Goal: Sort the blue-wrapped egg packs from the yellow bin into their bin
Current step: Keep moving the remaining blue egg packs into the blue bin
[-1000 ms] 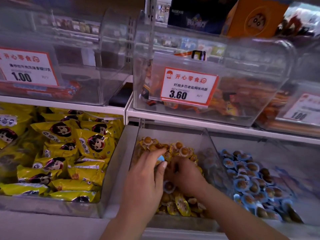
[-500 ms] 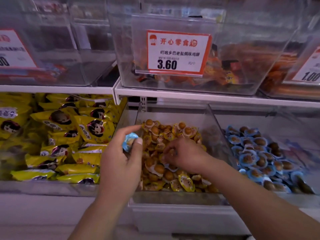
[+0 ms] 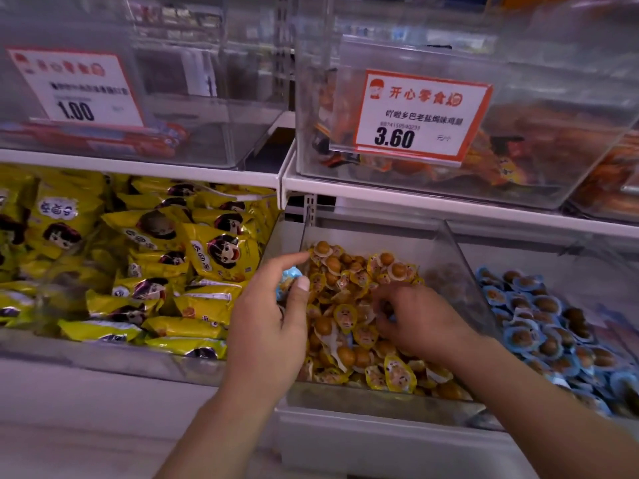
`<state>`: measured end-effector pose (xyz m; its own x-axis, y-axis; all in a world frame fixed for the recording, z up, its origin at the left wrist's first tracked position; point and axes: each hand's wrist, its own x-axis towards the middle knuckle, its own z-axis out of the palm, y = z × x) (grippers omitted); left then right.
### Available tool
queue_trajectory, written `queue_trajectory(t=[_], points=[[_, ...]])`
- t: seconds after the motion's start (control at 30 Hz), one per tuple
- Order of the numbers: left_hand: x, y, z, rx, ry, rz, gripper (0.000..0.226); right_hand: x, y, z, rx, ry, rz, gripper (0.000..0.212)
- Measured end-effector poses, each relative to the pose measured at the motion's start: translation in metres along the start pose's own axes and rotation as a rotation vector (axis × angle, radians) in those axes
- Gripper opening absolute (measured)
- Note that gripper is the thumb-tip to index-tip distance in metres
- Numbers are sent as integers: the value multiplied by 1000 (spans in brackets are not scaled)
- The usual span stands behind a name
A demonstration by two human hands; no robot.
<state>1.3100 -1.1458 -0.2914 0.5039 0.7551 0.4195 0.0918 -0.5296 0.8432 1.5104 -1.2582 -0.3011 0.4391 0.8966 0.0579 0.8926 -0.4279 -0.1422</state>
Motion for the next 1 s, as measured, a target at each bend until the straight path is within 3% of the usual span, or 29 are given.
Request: queue_trajectory(t=[0.07, 0.13, 0.27, 0.5, 0.57, 0.67, 0.77, 0.87, 1.0], points=[[0, 1, 1, 14, 5, 8, 24, 1, -15, -2, 62, -39, -106, 11], [0, 2, 2, 25, 12, 14, 23, 6, -30, 2, 19, -181, -162, 21], [-2, 4, 4, 46, 1, 24, 23, 21, -37, 9, -33, -337, -102, 37], [-3, 4, 8, 78, 5, 100, 24, 13, -32, 16, 105, -157, -31, 29], [-5, 9, 11, 137, -1, 174, 25, 4, -25, 12, 292, -50, 63, 29], [-8, 14, 21, 141, -49, 236, 27, -8, -17, 0, 794, 167, 231, 26], [-8, 13, 33, 17, -74, 100, 26, -20, -12, -16, 1202, 262, 363, 36], [-8, 15, 50, -67, -34, -13, 26, -37, -11, -27, 1568, 228, 448, 36], [-16, 35, 86, -114, -16, 42, 31, -57, -25, -32, 1952, -40, 629, 40]])
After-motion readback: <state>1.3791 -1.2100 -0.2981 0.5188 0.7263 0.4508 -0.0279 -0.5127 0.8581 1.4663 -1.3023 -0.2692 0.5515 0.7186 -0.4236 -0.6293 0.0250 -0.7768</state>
